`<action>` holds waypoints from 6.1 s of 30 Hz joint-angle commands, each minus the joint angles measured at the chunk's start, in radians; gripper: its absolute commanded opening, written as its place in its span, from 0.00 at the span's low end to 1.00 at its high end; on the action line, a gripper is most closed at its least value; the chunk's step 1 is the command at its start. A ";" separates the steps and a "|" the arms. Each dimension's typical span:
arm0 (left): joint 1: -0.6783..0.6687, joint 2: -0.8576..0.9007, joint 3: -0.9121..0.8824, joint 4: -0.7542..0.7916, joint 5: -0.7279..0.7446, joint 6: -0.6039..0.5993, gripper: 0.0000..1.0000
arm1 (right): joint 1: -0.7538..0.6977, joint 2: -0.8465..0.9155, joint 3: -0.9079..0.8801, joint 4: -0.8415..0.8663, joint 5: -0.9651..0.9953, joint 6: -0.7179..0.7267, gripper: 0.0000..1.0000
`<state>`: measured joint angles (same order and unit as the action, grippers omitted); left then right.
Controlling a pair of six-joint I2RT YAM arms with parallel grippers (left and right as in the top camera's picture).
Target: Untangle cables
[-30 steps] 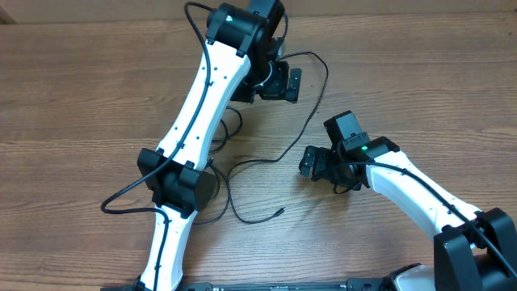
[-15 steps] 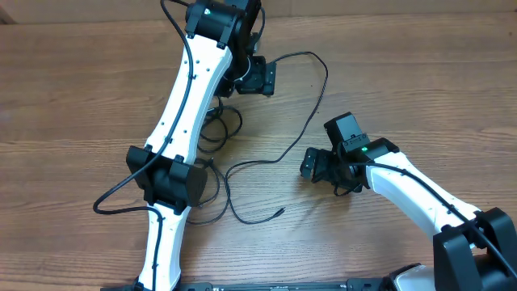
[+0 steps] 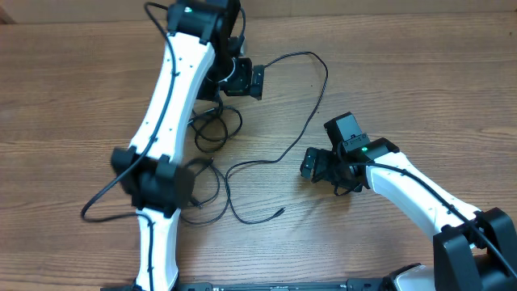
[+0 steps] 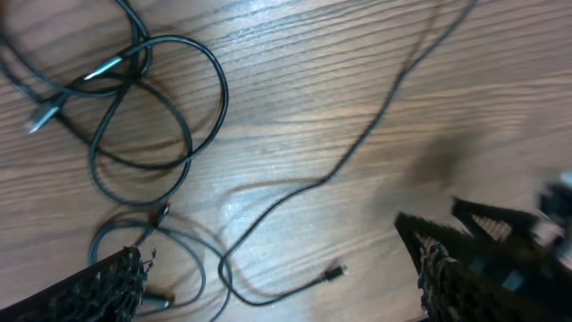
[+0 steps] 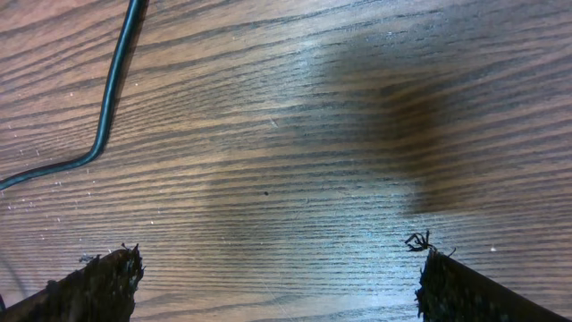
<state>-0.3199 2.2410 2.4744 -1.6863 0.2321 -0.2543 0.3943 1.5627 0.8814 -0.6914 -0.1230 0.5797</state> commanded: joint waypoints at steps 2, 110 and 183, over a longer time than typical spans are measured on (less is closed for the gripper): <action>-0.001 -0.251 -0.060 -0.003 -0.057 0.019 1.00 | -0.003 0.002 -0.011 0.007 0.011 -0.005 1.00; 0.311 -0.512 -1.116 0.711 -0.162 -0.114 0.75 | -0.003 0.002 -0.011 0.011 0.010 -0.005 1.00; -0.096 -0.512 -0.824 0.319 0.052 0.003 0.99 | -0.219 0.486 1.126 -0.605 0.032 -0.183 1.00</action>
<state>-0.4126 1.7264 1.6390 -1.3777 0.2970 -0.2367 0.1783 2.0129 2.0174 -1.3117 -0.0971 0.3798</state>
